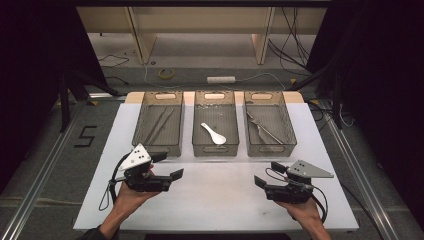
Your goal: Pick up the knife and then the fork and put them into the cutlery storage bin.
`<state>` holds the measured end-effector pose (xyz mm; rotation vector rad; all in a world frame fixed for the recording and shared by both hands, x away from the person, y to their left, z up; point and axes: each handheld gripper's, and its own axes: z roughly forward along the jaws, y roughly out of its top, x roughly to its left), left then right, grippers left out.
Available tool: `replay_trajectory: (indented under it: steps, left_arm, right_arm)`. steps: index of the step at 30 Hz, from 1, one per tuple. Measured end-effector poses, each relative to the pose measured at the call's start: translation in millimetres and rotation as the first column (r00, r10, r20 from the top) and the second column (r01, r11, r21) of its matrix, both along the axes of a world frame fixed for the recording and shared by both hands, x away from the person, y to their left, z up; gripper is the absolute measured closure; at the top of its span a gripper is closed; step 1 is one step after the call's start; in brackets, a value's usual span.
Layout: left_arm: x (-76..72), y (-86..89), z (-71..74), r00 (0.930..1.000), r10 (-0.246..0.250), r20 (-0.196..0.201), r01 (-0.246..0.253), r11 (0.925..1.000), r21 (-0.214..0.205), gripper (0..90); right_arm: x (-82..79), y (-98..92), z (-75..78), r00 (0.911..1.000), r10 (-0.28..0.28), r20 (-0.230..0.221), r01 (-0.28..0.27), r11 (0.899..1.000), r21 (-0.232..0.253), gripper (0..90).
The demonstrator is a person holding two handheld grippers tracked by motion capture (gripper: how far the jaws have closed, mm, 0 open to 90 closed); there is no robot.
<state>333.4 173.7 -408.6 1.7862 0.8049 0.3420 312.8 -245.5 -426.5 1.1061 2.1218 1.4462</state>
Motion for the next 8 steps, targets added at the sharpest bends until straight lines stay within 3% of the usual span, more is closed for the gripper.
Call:
replay_trajectory:
  steps: [8]
  left_arm:
    - [0.1, 0.0, 0.0, 1.0, 0.0, 0.0, 0.0, 1.0, 0.002, 15.9]
  right_arm:
    - [0.0, 0.4, 0.1, 1.0, -0.002, 0.001, 0.002, 1.0, -0.006, 20.5]
